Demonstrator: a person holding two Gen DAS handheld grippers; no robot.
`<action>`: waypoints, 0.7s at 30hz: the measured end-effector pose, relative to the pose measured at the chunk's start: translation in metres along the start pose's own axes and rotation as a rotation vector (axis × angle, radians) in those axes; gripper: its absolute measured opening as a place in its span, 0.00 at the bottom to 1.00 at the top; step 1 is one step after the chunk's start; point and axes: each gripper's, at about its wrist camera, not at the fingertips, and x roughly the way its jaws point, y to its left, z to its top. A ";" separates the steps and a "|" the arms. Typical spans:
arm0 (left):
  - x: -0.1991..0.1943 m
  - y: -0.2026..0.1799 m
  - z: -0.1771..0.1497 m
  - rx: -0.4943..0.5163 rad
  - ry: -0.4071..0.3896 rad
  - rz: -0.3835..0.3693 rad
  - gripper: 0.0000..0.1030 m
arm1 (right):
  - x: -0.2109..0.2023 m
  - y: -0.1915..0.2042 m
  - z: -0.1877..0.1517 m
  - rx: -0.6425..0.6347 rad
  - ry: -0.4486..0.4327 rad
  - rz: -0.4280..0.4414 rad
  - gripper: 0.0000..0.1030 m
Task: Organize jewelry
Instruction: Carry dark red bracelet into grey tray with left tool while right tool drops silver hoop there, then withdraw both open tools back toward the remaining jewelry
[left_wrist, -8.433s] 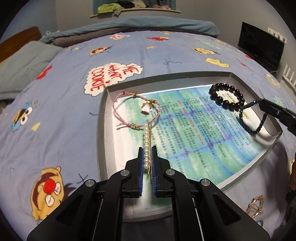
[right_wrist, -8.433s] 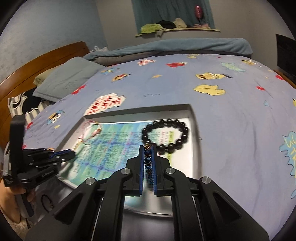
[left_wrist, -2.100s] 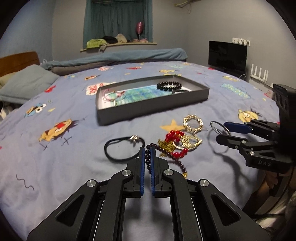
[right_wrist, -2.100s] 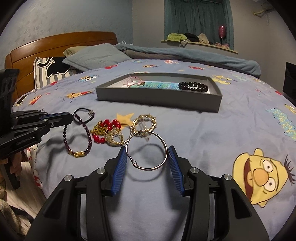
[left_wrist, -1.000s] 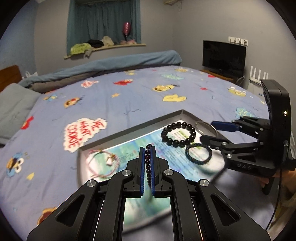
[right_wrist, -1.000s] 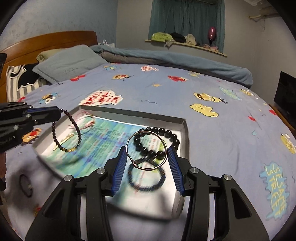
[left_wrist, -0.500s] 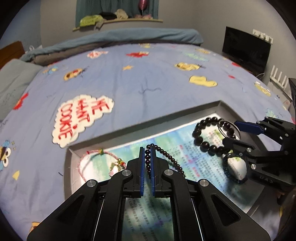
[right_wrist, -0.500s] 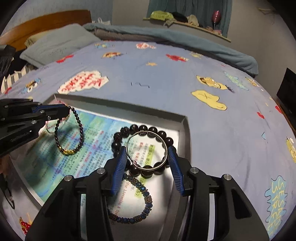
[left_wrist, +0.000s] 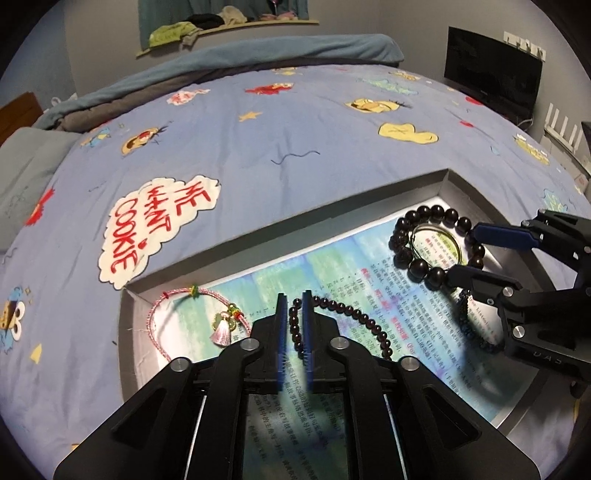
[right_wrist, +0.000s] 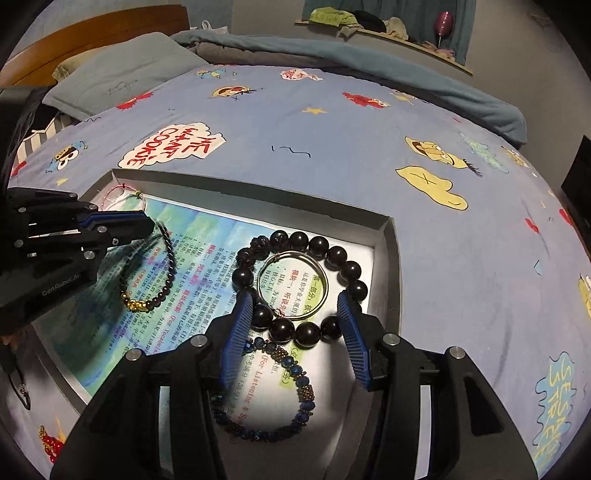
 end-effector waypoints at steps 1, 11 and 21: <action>-0.002 0.001 0.000 -0.006 -0.009 0.004 0.21 | -0.002 -0.001 0.000 0.008 -0.008 0.003 0.52; -0.037 0.007 0.002 -0.046 -0.106 0.028 0.50 | -0.037 -0.008 -0.005 0.037 -0.066 -0.015 0.68; -0.088 0.010 -0.008 -0.070 -0.187 0.087 0.80 | -0.092 -0.010 -0.013 0.048 -0.164 -0.012 0.95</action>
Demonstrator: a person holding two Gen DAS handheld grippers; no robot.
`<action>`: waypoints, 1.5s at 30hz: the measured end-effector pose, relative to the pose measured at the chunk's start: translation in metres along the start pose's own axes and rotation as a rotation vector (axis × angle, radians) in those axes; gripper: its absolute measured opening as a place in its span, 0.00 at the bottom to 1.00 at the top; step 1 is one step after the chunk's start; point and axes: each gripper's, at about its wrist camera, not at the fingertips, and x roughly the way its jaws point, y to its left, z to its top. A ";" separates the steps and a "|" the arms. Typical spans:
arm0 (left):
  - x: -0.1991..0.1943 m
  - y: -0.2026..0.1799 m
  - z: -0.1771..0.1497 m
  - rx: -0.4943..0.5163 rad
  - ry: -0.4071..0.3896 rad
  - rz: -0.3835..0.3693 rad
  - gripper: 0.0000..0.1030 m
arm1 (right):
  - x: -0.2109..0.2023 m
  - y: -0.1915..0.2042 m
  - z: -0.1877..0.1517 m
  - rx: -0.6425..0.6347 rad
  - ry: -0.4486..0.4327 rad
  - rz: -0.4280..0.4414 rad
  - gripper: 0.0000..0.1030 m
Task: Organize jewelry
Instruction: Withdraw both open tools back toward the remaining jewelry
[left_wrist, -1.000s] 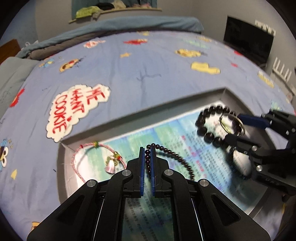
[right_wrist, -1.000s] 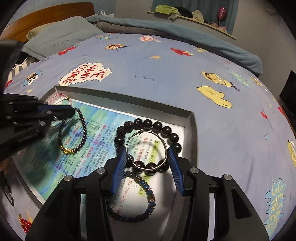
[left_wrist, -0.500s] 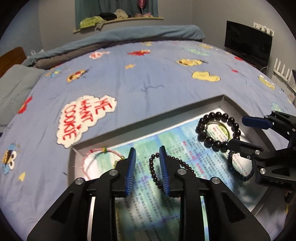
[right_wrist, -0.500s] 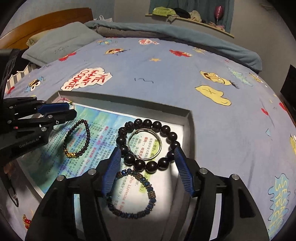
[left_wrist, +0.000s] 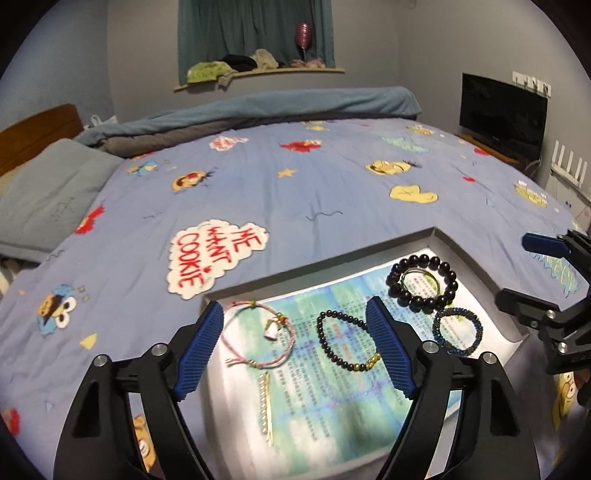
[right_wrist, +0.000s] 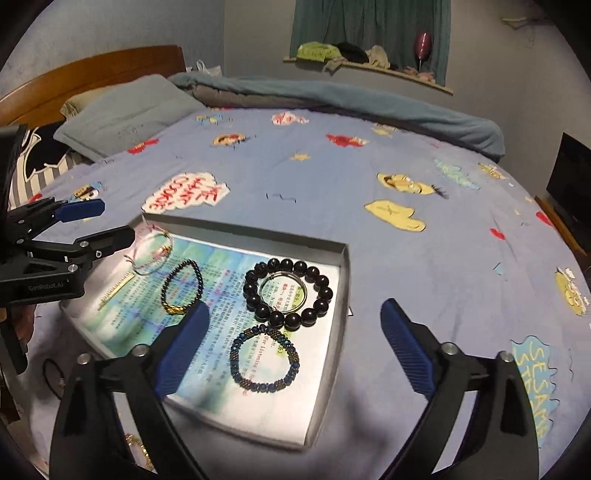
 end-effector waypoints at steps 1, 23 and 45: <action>-0.006 0.002 -0.001 -0.009 -0.008 0.001 0.82 | -0.003 0.001 0.000 -0.001 -0.004 0.000 0.94; -0.103 0.002 -0.100 0.026 -0.048 -0.003 0.90 | -0.098 0.006 -0.068 0.109 -0.124 0.024 0.95; -0.096 -0.008 -0.183 0.013 -0.049 0.048 0.90 | -0.066 0.053 -0.133 0.079 -0.120 0.028 0.95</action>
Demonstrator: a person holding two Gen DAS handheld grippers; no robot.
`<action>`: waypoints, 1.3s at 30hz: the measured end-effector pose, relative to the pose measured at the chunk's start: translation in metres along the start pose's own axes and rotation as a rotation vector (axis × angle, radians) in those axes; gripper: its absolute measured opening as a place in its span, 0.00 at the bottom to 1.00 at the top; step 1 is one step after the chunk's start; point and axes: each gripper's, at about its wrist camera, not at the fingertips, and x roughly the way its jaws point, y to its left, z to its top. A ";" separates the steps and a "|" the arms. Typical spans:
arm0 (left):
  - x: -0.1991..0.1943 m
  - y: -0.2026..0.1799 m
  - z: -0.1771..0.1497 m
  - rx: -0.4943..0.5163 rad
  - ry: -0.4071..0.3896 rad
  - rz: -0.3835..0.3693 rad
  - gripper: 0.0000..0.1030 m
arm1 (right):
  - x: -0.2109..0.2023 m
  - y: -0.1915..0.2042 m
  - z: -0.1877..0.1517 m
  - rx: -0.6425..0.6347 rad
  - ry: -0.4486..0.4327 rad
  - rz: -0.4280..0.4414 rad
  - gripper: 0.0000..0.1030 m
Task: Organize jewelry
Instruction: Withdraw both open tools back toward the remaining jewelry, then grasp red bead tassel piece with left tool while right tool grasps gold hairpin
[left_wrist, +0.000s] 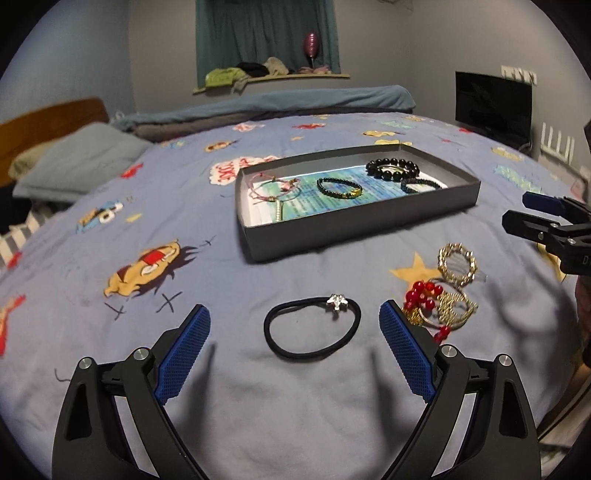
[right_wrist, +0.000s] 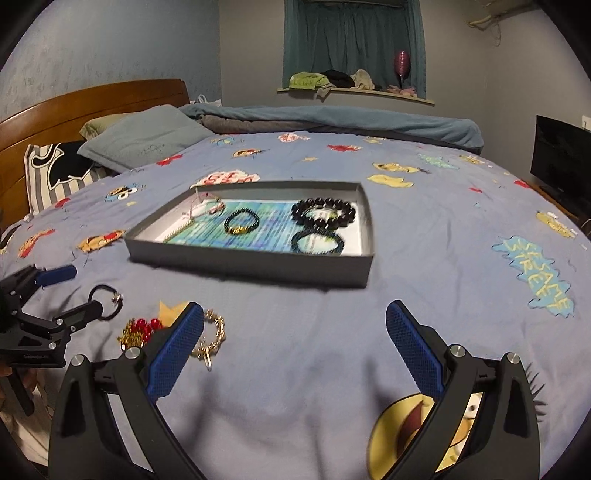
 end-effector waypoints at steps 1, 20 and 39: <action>0.001 0.001 -0.001 -0.007 0.001 -0.008 0.90 | 0.001 0.001 -0.003 -0.001 0.003 0.003 0.95; 0.000 0.004 -0.004 -0.040 -0.013 -0.074 0.89 | 0.019 0.037 -0.018 -0.114 0.023 0.070 0.78; -0.001 -0.018 -0.004 0.041 -0.025 -0.114 0.85 | 0.034 0.042 -0.014 -0.103 0.084 0.145 0.22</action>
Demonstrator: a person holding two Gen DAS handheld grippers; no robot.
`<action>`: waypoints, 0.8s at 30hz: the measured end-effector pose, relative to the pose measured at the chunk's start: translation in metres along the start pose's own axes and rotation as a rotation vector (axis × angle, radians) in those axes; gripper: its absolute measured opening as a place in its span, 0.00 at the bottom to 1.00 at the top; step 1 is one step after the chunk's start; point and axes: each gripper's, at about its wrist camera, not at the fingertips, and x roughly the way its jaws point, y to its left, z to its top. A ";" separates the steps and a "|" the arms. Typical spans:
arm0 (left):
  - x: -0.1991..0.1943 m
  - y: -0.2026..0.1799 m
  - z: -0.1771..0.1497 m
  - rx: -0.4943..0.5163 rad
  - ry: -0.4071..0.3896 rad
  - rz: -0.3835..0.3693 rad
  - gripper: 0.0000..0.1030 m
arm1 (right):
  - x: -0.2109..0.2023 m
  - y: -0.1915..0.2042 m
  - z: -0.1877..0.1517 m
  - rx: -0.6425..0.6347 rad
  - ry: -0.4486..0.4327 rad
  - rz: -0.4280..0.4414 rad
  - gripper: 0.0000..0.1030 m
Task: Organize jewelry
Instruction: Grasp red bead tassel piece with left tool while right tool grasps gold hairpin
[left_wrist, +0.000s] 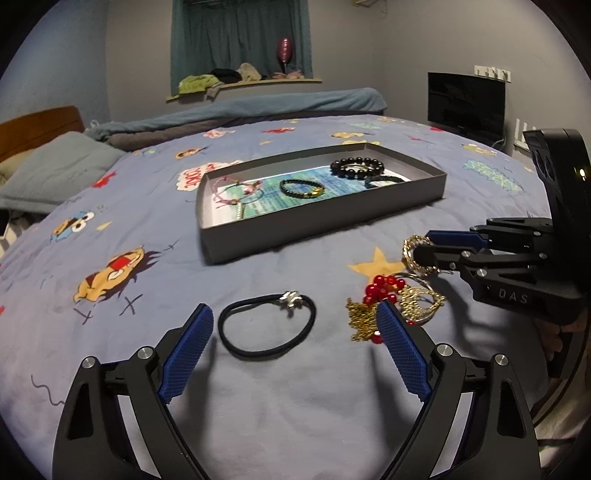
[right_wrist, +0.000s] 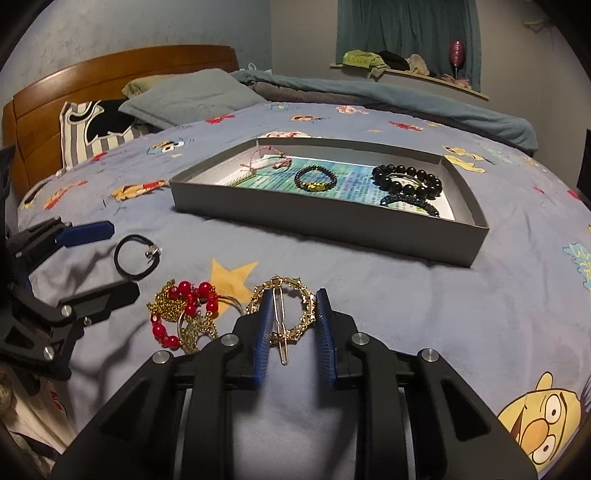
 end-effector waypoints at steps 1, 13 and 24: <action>0.000 -0.002 0.000 0.003 0.001 -0.008 0.82 | -0.002 -0.001 0.000 0.003 -0.008 -0.004 0.22; 0.012 -0.042 0.005 0.084 0.020 -0.112 0.48 | -0.023 -0.025 0.002 0.053 -0.054 -0.026 0.22; 0.016 -0.068 -0.001 0.155 0.036 -0.185 0.44 | -0.031 -0.038 0.000 0.085 -0.058 -0.028 0.22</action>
